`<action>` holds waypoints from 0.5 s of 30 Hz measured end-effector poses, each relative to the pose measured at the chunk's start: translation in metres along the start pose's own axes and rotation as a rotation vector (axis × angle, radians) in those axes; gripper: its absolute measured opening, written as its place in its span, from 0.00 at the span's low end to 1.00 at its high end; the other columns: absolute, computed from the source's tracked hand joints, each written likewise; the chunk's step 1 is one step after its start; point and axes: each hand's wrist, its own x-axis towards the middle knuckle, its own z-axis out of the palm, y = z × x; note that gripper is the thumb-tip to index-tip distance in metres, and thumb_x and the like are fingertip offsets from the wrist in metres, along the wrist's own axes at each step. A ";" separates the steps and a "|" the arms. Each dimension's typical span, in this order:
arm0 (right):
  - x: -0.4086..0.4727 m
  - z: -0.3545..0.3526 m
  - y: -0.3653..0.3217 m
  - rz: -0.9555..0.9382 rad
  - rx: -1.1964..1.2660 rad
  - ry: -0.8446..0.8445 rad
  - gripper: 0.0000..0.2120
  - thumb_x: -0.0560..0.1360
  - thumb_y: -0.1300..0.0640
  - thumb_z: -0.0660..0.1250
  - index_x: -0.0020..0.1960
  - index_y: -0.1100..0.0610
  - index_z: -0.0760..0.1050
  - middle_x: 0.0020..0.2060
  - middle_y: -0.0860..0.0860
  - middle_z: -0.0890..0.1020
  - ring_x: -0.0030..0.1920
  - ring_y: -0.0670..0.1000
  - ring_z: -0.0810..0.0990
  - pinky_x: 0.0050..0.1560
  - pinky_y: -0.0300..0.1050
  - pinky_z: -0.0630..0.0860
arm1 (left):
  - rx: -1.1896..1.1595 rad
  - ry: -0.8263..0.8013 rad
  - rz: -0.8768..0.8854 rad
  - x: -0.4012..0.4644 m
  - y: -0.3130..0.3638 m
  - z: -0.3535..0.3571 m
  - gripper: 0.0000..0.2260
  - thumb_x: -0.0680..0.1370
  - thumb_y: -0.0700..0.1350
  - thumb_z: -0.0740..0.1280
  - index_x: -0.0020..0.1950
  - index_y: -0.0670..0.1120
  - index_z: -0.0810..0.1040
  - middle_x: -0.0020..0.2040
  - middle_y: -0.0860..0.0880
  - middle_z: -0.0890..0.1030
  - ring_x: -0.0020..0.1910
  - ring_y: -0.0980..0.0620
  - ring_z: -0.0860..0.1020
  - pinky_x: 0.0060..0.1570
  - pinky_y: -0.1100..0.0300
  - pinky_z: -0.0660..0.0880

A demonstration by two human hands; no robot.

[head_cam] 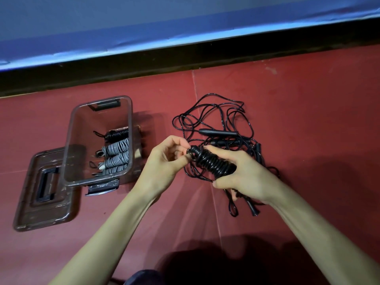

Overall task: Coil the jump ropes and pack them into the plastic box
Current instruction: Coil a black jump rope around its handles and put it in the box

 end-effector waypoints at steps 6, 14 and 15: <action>-0.007 -0.009 -0.002 0.102 0.056 -0.144 0.38 0.69 0.73 0.70 0.70 0.42 0.70 0.51 0.54 0.81 0.21 0.48 0.70 0.20 0.37 0.68 | 0.191 -0.227 0.057 0.002 0.003 -0.012 0.11 0.73 0.32 0.71 0.46 0.46 0.74 0.35 0.57 0.77 0.34 0.58 0.68 0.38 0.68 0.67; -0.007 -0.014 0.007 0.162 0.207 -0.222 0.38 0.64 0.64 0.73 0.71 0.43 0.71 0.33 0.56 0.76 0.21 0.51 0.71 0.23 0.39 0.62 | 0.154 -0.248 -0.081 0.009 0.007 -0.011 0.11 0.74 0.30 0.69 0.49 0.45 0.79 0.38 0.48 0.79 0.39 0.49 0.71 0.43 0.67 0.71; -0.008 -0.014 0.008 0.174 0.209 -0.218 0.39 0.63 0.63 0.72 0.71 0.43 0.70 0.33 0.57 0.76 0.21 0.51 0.71 0.21 0.37 0.61 | 0.200 -0.284 -0.101 0.011 0.009 -0.011 0.10 0.74 0.31 0.69 0.50 0.44 0.79 0.40 0.43 0.80 0.41 0.49 0.73 0.46 0.65 0.73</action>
